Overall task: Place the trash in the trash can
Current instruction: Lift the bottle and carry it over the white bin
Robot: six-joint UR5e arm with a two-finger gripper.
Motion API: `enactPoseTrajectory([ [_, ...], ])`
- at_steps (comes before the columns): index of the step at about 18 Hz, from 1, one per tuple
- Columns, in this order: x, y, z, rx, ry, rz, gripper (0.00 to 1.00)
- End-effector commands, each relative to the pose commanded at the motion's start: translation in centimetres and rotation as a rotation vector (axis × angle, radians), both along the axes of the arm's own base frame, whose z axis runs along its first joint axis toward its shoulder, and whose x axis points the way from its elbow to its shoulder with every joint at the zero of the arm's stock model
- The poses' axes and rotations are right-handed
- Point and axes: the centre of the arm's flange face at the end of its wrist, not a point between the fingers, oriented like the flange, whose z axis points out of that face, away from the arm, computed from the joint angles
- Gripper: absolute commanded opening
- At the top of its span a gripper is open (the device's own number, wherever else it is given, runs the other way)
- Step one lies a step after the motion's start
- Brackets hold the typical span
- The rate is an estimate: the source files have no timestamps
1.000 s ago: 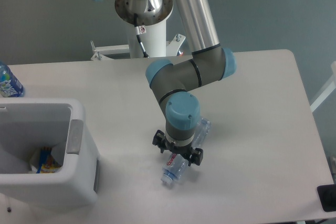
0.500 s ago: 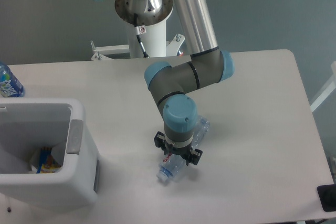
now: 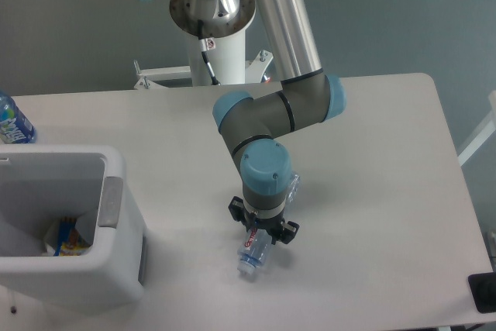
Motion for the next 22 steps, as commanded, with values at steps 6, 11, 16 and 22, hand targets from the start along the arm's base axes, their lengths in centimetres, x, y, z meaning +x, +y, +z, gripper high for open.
enactPoseTrajectory([
  [6,-0.1,0.0,0.6,0.009,0.009,0.000,0.58],
  [11,-1.5,0.2,7.6,0.133,0.116,0.016,0.58],
  [16,-3.6,1.6,16.5,0.352,0.137,0.113,0.58],
  [22,-5.2,2.4,27.9,0.662,0.102,0.264,0.58],
])
